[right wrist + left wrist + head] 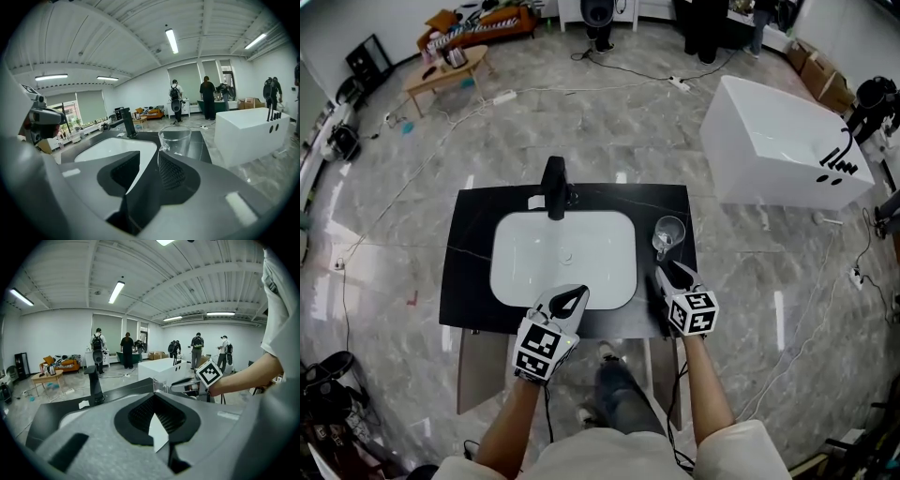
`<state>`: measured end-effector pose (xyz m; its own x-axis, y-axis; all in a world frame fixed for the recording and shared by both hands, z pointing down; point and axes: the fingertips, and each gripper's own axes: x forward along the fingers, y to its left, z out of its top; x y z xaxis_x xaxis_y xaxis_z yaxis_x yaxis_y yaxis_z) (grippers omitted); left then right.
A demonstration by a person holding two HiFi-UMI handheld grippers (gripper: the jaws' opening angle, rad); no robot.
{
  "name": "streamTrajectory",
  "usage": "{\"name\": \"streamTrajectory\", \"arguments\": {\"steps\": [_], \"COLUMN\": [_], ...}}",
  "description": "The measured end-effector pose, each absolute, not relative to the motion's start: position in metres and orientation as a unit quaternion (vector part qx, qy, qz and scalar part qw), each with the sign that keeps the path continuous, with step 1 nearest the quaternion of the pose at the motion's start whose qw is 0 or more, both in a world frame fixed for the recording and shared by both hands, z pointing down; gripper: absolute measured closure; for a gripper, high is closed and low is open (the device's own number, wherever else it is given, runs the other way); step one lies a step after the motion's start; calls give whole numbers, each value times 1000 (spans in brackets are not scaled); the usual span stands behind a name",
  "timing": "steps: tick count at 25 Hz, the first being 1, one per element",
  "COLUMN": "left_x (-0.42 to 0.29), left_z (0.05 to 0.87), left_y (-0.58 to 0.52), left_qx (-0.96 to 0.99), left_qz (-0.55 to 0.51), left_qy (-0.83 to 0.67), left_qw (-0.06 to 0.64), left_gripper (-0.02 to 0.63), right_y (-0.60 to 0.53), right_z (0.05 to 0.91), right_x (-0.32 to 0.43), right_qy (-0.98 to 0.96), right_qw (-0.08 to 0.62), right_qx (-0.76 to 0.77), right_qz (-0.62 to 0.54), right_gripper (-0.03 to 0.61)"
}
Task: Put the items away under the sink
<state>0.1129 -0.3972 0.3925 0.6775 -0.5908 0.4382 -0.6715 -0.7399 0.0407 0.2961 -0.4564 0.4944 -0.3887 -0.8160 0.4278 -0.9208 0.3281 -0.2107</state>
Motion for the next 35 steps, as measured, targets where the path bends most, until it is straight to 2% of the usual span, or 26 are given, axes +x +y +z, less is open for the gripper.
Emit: {"name": "streamTrajectory", "arguments": {"steps": [13, 28, 35], "left_x": [109, 111, 110], "left_z": [412, 433, 438], "left_y": [-414, -435, -439], "left_qx": [903, 893, 888], "left_qz": [208, 215, 222], "left_qy": [-354, -364, -371], "left_qw": [127, 151, 158], "left_gripper": [609, 609, 609], "right_y": [-490, -508, -514], "right_z": [520, 532, 536], "right_x": [296, 280, 282], "right_qy": [-817, -859, -862], "right_qw": [125, 90, 88], "right_qx": [522, 458, 454], "right_qz": [212, 211, 209], "right_gripper": [448, 469, 539]}}
